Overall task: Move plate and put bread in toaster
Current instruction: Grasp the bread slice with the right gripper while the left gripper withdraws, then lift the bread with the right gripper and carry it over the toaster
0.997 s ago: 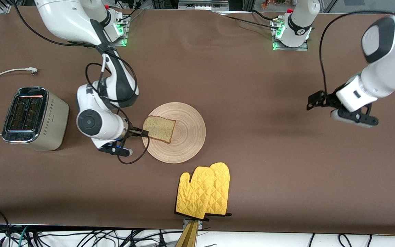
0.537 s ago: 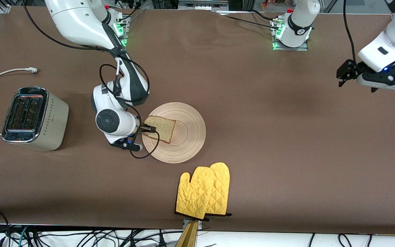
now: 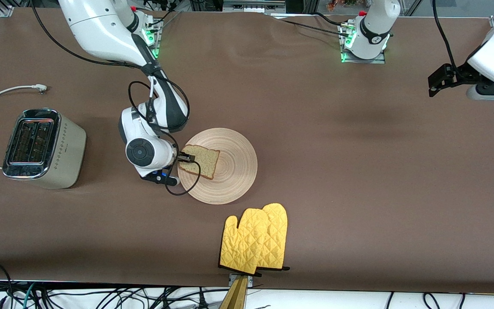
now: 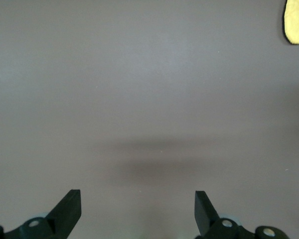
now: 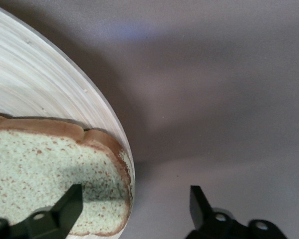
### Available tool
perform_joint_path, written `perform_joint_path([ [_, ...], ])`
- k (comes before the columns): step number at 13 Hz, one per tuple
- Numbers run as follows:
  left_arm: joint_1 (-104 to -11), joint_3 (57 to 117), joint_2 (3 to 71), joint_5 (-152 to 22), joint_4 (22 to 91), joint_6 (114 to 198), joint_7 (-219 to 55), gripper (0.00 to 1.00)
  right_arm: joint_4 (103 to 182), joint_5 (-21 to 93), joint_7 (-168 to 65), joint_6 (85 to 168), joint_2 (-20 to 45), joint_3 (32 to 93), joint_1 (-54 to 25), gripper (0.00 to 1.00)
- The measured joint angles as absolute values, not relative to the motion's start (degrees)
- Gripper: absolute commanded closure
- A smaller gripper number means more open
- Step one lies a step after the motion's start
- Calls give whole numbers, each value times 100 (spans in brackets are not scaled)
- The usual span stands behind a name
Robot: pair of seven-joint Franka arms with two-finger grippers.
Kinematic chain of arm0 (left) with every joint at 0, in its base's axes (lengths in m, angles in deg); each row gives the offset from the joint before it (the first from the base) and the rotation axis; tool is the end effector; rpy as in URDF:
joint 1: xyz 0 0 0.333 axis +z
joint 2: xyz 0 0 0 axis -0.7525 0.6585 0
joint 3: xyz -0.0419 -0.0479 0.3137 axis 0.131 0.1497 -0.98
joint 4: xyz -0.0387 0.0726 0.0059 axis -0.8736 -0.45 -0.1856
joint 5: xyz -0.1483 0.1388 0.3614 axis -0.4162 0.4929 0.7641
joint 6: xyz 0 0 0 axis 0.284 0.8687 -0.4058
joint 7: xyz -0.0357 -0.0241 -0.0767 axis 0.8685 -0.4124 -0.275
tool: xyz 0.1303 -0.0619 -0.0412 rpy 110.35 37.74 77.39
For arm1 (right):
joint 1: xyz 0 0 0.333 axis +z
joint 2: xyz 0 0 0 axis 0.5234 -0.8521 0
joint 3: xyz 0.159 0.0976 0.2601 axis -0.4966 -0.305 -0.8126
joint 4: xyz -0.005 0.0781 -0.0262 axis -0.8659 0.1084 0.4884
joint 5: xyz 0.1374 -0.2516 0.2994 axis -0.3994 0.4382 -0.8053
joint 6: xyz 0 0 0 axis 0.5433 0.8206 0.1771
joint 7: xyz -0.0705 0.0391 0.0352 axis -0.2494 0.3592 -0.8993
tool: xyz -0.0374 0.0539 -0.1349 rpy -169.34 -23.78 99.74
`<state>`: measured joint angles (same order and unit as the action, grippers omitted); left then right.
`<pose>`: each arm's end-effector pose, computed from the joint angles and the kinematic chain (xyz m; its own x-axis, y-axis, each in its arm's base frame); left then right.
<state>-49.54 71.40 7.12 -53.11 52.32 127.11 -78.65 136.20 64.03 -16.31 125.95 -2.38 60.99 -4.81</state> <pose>0.5446 -0.0253 0.5784 0.9986 0.0006 -0.0533 -0.0021 -0.9987 -0.0514 0.6126 0.2757 0.1683 0.9413 -0.2083 -0.2658 -0.1966 -0.9780 0.0701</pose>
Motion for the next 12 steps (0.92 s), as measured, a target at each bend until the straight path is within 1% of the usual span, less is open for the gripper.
perform_joint_path([
  [1,-4953,7088,842,-5377,5026,12620,-7919,0,13620,6403,-1631,12595,-238,6098,-477,52],
  [3,-4945,7021,990,-5410,4833,12557,-7953,0,13619,6402,-1631,12597,-234,6098,-456,66],
  [9,-4933,7052,1078,-5427,4786,12463,-8242,0,13618,6401,-1631,12593,-229,6102,-447,100],
  [12,-4866,7053,1126,-5509,4781,12443,-8284,0,13617,6401,-1631,12591,-225,6102,-443,100],
])
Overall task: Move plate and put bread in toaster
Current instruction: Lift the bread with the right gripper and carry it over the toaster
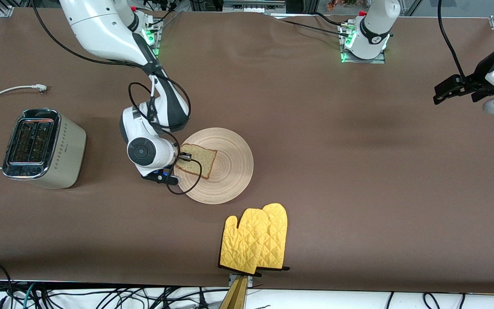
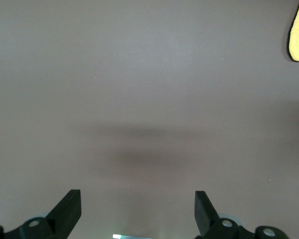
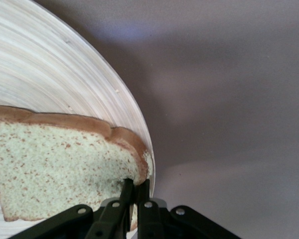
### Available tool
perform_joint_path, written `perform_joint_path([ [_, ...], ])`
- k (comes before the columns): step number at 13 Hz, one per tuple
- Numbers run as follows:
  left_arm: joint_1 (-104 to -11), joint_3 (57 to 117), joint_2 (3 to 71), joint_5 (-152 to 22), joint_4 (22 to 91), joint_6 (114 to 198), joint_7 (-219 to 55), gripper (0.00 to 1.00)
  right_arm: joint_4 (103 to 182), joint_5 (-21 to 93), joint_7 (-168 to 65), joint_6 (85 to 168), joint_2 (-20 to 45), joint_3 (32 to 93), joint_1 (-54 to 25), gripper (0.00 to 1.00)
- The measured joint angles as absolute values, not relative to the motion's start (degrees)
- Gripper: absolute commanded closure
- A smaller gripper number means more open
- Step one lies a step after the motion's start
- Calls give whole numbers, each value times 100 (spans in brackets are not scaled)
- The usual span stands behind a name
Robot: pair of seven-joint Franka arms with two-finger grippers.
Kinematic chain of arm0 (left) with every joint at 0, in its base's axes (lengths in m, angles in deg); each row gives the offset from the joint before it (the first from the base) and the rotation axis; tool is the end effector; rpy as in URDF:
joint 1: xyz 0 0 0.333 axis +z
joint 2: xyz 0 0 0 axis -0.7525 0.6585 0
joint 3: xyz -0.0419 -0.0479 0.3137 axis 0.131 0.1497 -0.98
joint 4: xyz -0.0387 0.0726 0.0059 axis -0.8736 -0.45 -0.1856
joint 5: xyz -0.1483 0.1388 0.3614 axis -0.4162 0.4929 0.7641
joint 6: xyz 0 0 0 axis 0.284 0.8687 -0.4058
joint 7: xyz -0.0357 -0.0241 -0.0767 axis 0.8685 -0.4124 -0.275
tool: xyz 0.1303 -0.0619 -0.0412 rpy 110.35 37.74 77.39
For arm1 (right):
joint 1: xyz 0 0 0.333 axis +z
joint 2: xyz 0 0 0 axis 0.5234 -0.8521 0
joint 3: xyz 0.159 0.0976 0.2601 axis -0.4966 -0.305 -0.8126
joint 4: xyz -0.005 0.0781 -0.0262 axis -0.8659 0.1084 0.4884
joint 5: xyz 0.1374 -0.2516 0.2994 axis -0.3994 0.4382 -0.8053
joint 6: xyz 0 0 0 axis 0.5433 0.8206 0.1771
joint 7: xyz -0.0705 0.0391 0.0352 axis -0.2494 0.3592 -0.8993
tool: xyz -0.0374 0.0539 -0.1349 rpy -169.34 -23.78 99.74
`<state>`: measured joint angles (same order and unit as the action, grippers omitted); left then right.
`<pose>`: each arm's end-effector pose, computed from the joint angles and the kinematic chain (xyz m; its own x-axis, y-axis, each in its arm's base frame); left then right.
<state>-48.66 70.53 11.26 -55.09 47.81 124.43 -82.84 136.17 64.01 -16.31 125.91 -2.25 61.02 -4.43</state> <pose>0.5615 -0.0136 0.5728 0.9902 0.1031 -0.0941 0.1014 -0.9946 -0.0228 0.6113 0.2797 0.1701 0.9430 -0.2023 -0.2642 -0.1908 -0.9792 0.0687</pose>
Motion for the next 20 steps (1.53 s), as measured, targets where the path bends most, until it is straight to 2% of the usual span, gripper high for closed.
perform_joint_path([
  [5,-4864,7059,1127,-5520,4764,12416,-8296,0,13465,6401,-1634,12508,-135,6109,-365,100],
  [7,-4863,7054,1126,-5582,4752,12416,-8304,0,13182,6402,-1636,12121,11,6146,-365,100],
  [10,-4861,7051,1127,-5637,4737,12416,-8312,0,12562,6405,-1636,11124,279,6377,-362,100],
  [15,-4798,7041,1126,-5637,4714,12416,-8312,0,11430,6742,-2261,8942,588,7427,-379,100],
  [17,-4772,7032,1127,-5637,4709,12416,-8310,0,11221,6917,-2957,8499,645,7926,-375,100],
  [20,-4738,7024,1129,-5637,4656,12416,-8310,0,11154,7200,-4179,8270,723,8766,-392,100],
])
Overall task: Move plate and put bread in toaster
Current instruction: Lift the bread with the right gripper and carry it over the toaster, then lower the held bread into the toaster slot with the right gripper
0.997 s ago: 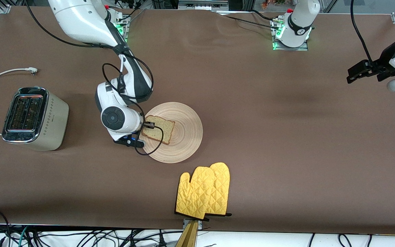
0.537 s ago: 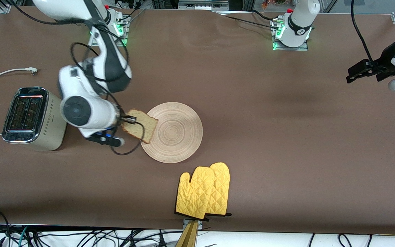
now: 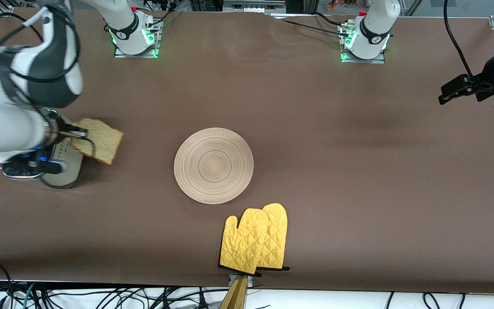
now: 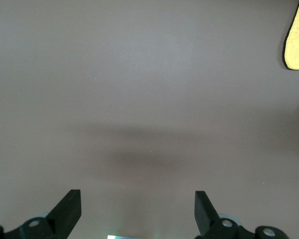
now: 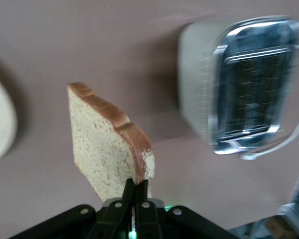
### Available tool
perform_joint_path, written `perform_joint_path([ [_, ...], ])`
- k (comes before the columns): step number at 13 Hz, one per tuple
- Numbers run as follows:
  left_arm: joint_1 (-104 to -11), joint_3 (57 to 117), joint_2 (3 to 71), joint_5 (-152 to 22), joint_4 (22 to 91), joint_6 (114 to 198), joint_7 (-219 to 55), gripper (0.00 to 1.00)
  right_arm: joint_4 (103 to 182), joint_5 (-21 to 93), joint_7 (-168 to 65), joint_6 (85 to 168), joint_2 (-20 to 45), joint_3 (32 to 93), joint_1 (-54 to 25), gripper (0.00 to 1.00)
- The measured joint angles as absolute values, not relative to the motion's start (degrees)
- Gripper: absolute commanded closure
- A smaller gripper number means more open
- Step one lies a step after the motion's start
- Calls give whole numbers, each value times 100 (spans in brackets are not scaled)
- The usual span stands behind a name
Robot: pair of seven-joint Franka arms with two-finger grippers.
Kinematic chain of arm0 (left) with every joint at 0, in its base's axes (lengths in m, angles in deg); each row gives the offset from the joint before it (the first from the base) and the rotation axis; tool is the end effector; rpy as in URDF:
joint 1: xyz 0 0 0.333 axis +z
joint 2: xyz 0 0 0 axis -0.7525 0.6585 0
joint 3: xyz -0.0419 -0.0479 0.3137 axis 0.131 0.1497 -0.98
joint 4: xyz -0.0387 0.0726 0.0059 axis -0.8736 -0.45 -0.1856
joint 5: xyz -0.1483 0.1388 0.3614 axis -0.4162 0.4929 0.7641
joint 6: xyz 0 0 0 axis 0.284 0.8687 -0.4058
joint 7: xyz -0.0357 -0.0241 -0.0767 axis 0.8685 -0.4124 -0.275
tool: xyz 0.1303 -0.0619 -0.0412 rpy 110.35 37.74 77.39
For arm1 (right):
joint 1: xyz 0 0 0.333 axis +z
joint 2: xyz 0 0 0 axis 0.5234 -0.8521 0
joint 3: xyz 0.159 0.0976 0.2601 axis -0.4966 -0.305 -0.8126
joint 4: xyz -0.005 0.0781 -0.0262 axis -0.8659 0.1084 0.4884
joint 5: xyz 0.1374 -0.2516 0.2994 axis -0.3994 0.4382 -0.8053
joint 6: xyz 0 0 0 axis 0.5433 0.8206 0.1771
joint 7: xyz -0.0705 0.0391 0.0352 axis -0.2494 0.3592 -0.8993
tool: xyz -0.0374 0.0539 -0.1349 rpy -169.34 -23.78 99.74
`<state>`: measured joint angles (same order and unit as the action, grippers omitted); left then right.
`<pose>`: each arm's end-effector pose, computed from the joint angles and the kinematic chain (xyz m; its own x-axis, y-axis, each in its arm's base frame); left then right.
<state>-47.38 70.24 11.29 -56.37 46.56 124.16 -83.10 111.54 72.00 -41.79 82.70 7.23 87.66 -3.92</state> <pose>0.5627 -0.0017 0.5826 0.9879 0.1328 -0.0806 0.1334 -0.9911 0.0011 0.6480 0.0391 0.4768 0.9310 -0.1640 -0.3262 -0.0794 -0.9630 0.2576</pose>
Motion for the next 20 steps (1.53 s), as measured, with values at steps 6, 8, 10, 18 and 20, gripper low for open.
perform_joint_path([
  [6,-4697,7009,1201,-5637,4632,12422,-8310,0,11156,8061,-5725,8278,698,9516,-459,100],
  [8,-4695,7009,1245,-5637,4624,12424,-8310,0,11177,8192,-6105,8515,641,9579,-661,100],
  [10,-4690,7008,1261,-5637,4604,12424,-8310,0,11252,8311,-6415,8850,577,9591,-907,100],
  [18,-4684,7008,1264,-5637,4503,12424,-8310,0,11428,8374,-6730,9519,266,9594,-1296,100],
  [20,-4684,7008,1264,-5637,4503,12424,-8310,0,11476,8376,-6781,9624,222,9594,-1386,100],
])
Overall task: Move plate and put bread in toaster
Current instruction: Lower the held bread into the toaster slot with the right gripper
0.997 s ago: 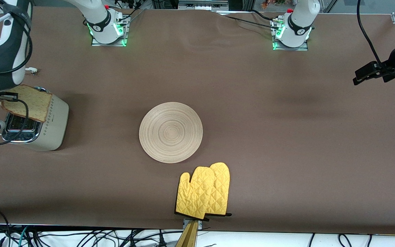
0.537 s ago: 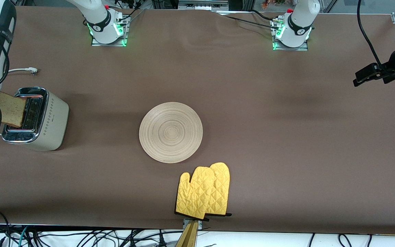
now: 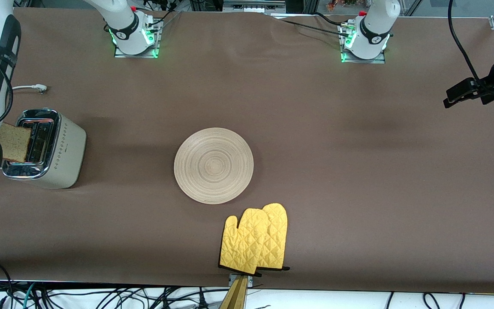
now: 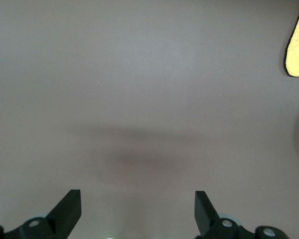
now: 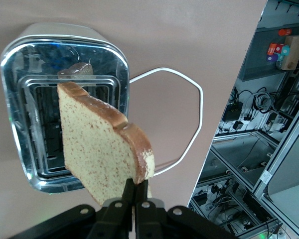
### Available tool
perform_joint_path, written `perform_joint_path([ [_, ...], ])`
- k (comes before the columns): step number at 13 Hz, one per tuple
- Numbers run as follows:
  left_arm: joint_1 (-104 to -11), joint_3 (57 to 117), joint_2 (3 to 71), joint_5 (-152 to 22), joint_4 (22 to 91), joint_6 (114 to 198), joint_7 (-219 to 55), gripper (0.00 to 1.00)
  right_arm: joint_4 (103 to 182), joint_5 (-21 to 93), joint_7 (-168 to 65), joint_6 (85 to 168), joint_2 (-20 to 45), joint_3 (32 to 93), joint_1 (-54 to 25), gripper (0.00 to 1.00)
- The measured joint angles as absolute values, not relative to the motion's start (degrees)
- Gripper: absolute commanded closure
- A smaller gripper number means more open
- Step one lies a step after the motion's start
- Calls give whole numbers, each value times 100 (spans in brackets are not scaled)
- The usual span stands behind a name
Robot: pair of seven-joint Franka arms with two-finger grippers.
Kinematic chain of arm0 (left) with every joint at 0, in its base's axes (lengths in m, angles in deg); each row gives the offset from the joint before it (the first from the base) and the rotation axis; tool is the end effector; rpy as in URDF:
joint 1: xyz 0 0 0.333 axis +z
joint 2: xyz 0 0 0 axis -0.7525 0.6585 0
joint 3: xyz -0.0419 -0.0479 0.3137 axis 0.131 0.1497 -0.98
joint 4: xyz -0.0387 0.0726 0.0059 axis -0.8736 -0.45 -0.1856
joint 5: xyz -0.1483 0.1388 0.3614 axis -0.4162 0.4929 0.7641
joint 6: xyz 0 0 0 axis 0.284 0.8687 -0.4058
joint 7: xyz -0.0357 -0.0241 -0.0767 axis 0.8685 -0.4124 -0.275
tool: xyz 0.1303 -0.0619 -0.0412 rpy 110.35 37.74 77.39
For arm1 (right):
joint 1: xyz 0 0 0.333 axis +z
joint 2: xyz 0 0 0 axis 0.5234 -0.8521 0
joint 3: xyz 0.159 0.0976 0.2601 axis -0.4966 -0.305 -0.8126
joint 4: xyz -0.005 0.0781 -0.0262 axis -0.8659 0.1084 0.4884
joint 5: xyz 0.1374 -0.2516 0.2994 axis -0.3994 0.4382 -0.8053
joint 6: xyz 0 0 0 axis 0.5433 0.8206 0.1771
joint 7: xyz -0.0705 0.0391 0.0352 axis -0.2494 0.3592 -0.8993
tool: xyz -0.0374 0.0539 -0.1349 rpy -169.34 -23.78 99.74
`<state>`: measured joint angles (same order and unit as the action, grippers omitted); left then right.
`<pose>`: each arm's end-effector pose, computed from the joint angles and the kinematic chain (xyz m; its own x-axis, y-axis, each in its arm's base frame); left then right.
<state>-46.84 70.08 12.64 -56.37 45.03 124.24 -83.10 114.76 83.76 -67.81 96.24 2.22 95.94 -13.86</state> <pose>0.5707 0.0054 0.5822 0.9865 0.1449 -0.0762 0.1455 -0.9894 0.0022 0.6614 -0.1834 0.4466 0.9269 -0.0390 -0.3732 0.1268 -0.9035 0.4094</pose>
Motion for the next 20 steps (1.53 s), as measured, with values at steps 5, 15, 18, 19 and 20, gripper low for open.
perform_joint_path([
  [5,-4684,7008,1265,-5637,4503,12424,-8310,0,11663,8376,-6820,9809,211,9594,-1508,100],
  [15,-4684,7008,1268,-5637,4503,12424,-8310,0,11858,8428,-7071,10019,141,9601,-1645,100],
  [18,-4684,7008,1268,-5637,4503,12424,-8310,0,11869,8428,-7203,10045,141,9601,-1745,100],
  [19,-4684,7008,1268,-5637,4502,12424,-8310,0,11872,8428,-7209,10046,141,9600,-1748,100],
  [20,-4684,7008,1268,-5637,4503,12424,-8310,0,11872,8428,-7210,10046,141,9600,-1747,100],
])
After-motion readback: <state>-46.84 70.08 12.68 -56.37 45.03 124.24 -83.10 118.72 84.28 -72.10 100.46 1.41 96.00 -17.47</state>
